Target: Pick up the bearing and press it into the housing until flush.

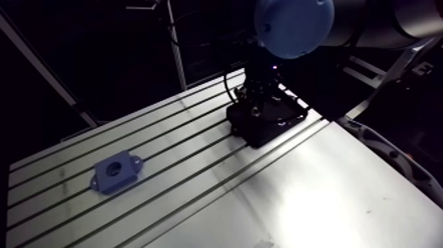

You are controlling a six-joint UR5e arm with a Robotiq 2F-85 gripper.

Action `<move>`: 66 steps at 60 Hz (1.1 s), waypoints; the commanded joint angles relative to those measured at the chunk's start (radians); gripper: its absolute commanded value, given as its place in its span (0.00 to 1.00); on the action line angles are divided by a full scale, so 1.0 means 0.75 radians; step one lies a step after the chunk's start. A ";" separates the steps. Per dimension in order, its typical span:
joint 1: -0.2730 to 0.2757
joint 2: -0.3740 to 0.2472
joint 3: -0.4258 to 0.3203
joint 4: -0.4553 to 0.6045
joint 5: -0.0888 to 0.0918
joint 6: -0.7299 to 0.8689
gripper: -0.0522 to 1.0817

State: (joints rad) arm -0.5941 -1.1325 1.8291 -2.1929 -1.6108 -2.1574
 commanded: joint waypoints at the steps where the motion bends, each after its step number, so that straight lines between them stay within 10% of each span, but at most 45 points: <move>1: 0.000 -0.059 0.000 0.021 0.000 0.000 0.55; 26: 0.078 -0.221 -0.027 0.179 -0.001 0.107 0.56; 66: 0.478 -0.244 -0.167 0.438 0.005 0.608 0.56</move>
State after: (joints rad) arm -0.3749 -1.3163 1.7371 -1.8933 -1.6139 -1.8587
